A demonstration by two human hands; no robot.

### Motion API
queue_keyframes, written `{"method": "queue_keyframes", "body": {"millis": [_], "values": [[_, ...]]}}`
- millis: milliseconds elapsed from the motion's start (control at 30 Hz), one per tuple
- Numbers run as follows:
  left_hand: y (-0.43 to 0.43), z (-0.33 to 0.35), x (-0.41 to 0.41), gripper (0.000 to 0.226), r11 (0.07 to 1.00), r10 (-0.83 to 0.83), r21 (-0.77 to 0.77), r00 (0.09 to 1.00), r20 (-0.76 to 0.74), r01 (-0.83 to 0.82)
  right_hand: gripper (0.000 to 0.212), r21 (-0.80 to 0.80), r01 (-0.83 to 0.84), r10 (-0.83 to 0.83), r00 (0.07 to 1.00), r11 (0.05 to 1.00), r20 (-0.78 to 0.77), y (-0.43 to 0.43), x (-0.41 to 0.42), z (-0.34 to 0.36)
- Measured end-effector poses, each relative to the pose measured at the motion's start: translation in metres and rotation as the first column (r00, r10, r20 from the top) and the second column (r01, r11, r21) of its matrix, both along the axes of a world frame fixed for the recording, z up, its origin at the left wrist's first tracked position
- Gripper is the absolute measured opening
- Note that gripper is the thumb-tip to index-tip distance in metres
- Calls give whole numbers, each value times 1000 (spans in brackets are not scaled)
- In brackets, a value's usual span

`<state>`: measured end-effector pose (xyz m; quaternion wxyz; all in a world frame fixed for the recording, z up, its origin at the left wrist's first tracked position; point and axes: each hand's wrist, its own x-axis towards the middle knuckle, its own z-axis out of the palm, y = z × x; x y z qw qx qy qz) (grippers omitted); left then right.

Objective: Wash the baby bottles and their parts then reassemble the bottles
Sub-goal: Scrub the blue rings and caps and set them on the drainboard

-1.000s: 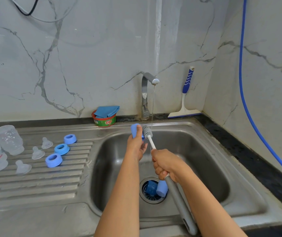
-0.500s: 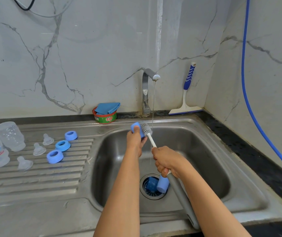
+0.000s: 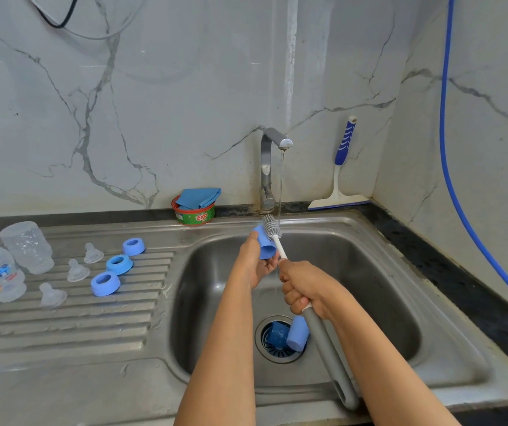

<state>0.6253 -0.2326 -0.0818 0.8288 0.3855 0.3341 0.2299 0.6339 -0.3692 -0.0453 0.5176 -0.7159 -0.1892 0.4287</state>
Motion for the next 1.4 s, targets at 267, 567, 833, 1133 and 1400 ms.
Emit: {"method": "queue_keyframes", "body": {"millis": [267, 567, 833, 1133, 1400], "values": [[11, -6, 0, 41, 975, 201, 89, 978, 54, -206, 31, -46, -52, 50, 998, 998, -48, 4, -4, -4], [2, -2, -2, 29, 990, 123, 55, 984, 130, -131, 33, 57, 21, -18, 998, 998, -57, 7, 1, -2], [8, 1, -7, 34, 973, 229, -25, 960, 158, -228, 36, -18, -68, 65, 989, 998, -129, 3, -3, -5], [5, 0, -5, 37, 990, 142, -2, 988, 55, -143, 38, -13, -13, 10, 973, 1000, -233, -1, 5, -7], [3, 0, -2, 41, 998, 58, -14, 996, 65, -57, 39, -1, 35, -35, 977, 999, -211, -2, 8, -6]]}}
